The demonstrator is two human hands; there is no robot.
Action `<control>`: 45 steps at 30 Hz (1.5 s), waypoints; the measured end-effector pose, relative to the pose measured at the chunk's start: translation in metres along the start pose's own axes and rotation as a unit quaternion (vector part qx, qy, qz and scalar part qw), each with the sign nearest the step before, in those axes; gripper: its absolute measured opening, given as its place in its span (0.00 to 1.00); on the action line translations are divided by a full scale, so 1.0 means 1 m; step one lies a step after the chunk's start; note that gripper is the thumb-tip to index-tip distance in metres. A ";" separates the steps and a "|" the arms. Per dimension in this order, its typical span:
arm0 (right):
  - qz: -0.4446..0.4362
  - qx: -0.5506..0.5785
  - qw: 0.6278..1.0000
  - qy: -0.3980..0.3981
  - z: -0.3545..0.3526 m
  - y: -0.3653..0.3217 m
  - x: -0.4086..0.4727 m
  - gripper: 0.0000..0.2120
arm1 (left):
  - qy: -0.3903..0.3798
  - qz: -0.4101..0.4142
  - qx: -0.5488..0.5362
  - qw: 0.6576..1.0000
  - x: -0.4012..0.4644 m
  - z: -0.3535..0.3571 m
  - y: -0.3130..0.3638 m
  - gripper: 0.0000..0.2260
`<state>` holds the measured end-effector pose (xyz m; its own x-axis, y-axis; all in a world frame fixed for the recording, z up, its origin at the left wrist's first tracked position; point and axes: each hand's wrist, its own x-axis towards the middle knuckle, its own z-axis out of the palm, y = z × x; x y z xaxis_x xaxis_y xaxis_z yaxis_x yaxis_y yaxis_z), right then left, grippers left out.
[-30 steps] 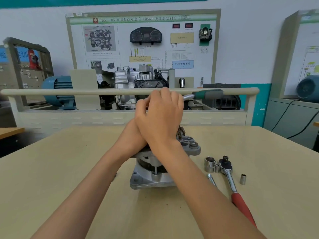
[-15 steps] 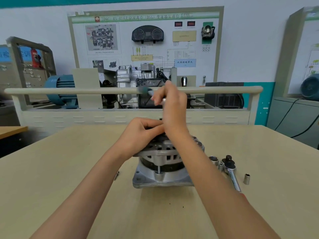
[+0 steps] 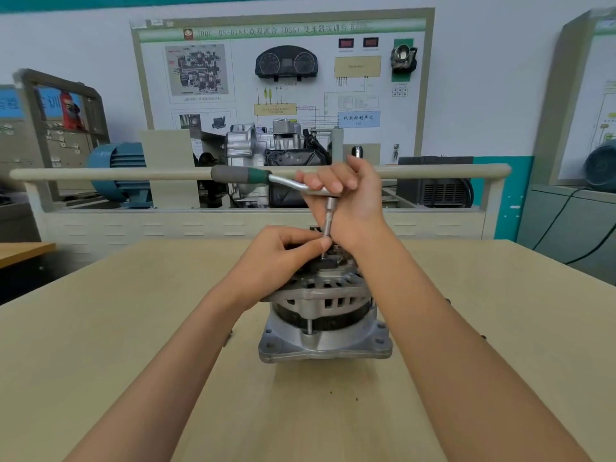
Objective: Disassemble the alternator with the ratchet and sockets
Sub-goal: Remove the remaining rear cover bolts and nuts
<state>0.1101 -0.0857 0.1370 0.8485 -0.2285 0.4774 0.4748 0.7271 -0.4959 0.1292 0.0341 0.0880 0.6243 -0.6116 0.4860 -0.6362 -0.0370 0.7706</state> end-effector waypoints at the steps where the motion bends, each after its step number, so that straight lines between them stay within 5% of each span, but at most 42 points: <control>1: -0.017 0.001 1.000 -0.002 0.000 0.001 -0.001 0.30 | 0.000 0.000 0.001 1.000 0.000 0.000 -0.001 0.08; 3: -0.102 -0.129 0.986 0.011 0.004 0.007 -0.007 0.30 | -0.004 0.000 0.005 1.000 -0.001 -0.001 0.001 0.07; 4: -0.178 -0.263 0.948 0.025 0.006 0.013 -0.012 0.27 | -0.004 -0.002 0.005 1.000 -0.002 -0.001 0.002 0.07; 5: -0.271 -0.423 0.864 0.035 0.006 0.021 -0.018 0.22 | 0.005 -0.002 0.009 1.000 -0.002 -0.001 0.001 0.10; 8: -0.404 -0.763 0.493 0.110 0.005 0.043 -0.027 0.12 | 0.054 -0.012 0.040 0.998 0.001 -0.003 -0.003 0.08; 9: -0.398 -0.790 0.443 0.145 0.006 0.046 -0.028 0.14 | 0.059 -0.013 0.045 0.997 0.001 -0.003 -0.004 0.06; 10: -0.392 -0.789 0.445 0.162 0.008 0.047 -0.028 0.15 | 0.057 -0.011 0.043 0.997 0.001 -0.002 -0.004 0.06; 11: -0.386 -0.767 0.488 0.157 0.010 0.045 -0.026 0.14 | 0.049 -0.008 0.038 0.998 0.001 -0.002 -0.003 0.09; 13: -0.343 -0.664 0.656 0.106 0.014 0.035 -0.021 0.17 | 0.015 -0.004 0.018 1.000 -0.002 -0.003 0.001 0.18; 16: -0.149 -0.383 0.911 0.021 0.016 0.015 -0.010 0.27 | -0.025 0.005 -0.011 1.000 -0.001 -0.002 0.002 0.13; 17: -0.074 -0.261 0.963 -0.006 0.015 0.009 -0.008 0.29 | -0.017 0.004 -0.018 1.000 -0.001 -0.002 0.001 0.09; 19: 0.016 -0.097 0.994 -0.041 0.010 0.002 -0.005 0.30 | 0.006 0.002 -0.027 1.000 0.000 -0.002 -0.001 0.06; 21: -0.033 -0.147 0.988 -0.030 0.010 0.007 -0.007 0.31 | 0.013 0.002 -0.032 0.999 -0.001 -0.001 -0.001 0.06; 23: -0.191 -0.333 0.924 0.012 0.013 0.022 -0.016 0.28 | 0.019 0.001 -0.021 1.000 -0.003 -0.001 0.002 0.11; 25: -0.360 -0.571 0.735 0.064 0.011 0.038 -0.025 0.17 | 0.049 -0.011 0.014 0.999 -0.002 -0.002 0.000 0.17; 27: -0.388 -0.750 0.518 0.134 0.010 0.049 -0.026 0.11 | 0.074 -0.023 0.039 0.996 0.001 -0.003 -0.001 0.10; 28: -0.372 -0.785 0.469 0.160 0.011 0.051 -0.025 0.11 | 0.079 -0.026 0.044 0.996 0.003 -0.003 -0.002 0.08; 29: -0.365 -0.788 0.464 0.172 0.012 0.051 -0.024 0.12 | 0.079 -0.028 0.046 0.995 0.003 -0.003 -0.003 0.08; 31: -0.362 -0.736 0.551 0.156 0.015 0.045 -0.022 0.12 | 0.055 -0.029 0.030 0.998 0.002 -0.003 -0.001 0.13; 33: -0.304 -0.626 0.711 0.103 0.018 0.034 -0.017 0.17 | 0.017 -0.019 0.015 1.000 0.000 -0.003 0.001 0.17; 36: -0.098 -0.359 0.928 0.023 0.018 0.015 -0.007 0.26 | -0.024 -0.002 -0.004 1.000 0.000 -0.003 0.001 0.11; 38: -0.015 -0.208 0.978 0.008 0.015 0.009 -0.004 0.30 | -0.013 -0.006 -0.016 1.000 0.000 -0.003 -0.001 0.08; 40: -0.065 -0.238 0.969 0.028 0.013 0.012 -0.007 0.30 | -0.009 -0.009 -0.016 1.000 0.000 -0.002 0.000 0.08; 42: -0.227 -0.435 0.870 0.048 0.011 0.024 -0.020 0.23 | -0.001 -0.015 -0.002 1.000 -0.001 -0.002 0.001 0.12; 45: -0.366 -0.778 0.495 0.129 0.002 0.041 -0.037 0.09 | 0.041 -0.038 0.040 0.998 0.003 -0.002 0.000 0.10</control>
<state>0.0978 -0.0462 0.1012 0.2227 -0.2832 0.9329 0.1125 -0.9430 -0.3131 0.1322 0.0341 0.0898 0.7046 -0.5381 0.4626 -0.6184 -0.1460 0.7722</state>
